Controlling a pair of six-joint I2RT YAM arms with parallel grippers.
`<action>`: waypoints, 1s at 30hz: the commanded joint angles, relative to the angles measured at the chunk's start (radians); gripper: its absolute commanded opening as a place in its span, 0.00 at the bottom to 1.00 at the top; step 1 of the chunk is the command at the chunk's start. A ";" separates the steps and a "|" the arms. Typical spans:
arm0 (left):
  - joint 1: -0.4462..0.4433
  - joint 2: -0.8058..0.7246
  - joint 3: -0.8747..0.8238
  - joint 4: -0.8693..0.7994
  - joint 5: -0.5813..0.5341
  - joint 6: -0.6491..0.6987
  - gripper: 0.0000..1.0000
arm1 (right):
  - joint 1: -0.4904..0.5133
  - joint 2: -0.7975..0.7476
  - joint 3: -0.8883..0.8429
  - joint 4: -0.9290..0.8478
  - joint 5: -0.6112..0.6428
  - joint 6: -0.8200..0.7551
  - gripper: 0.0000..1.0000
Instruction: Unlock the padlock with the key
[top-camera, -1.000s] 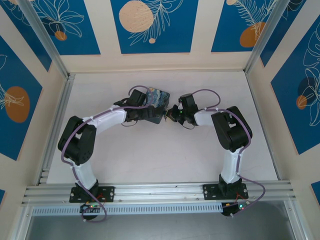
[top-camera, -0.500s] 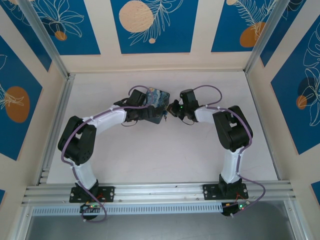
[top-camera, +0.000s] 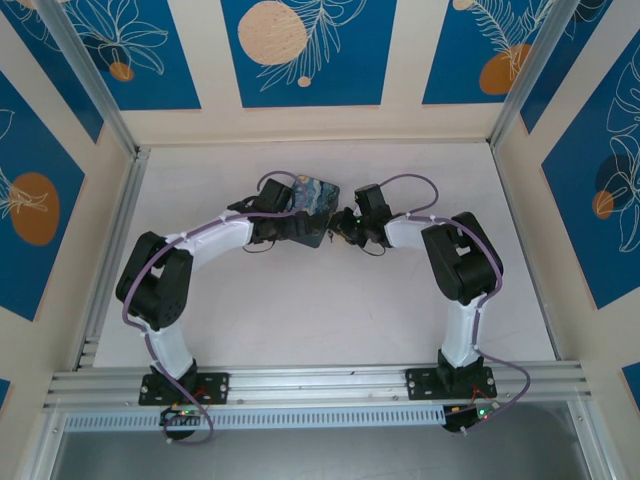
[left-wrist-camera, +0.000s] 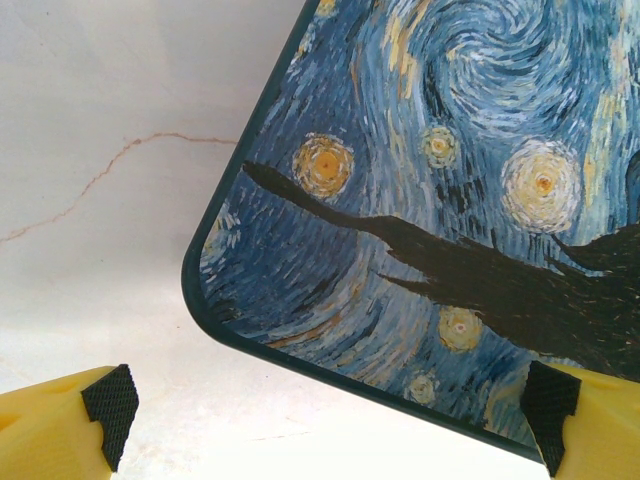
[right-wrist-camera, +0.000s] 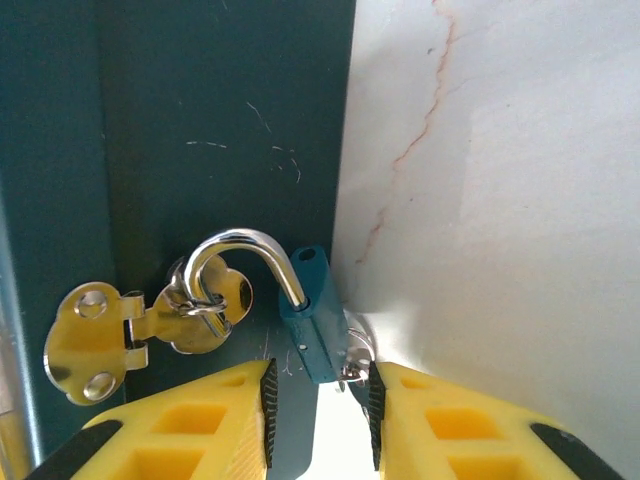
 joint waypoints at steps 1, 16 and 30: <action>-0.005 0.053 -0.023 -0.132 0.008 0.008 1.00 | 0.007 0.022 0.020 -0.016 0.019 -0.027 0.32; -0.006 0.066 -0.015 -0.131 0.017 0.005 1.00 | 0.014 0.084 0.098 -0.048 0.064 -0.096 0.23; -0.006 0.072 -0.010 -0.131 0.020 0.003 1.00 | 0.015 0.051 0.059 -0.056 0.095 -0.107 0.00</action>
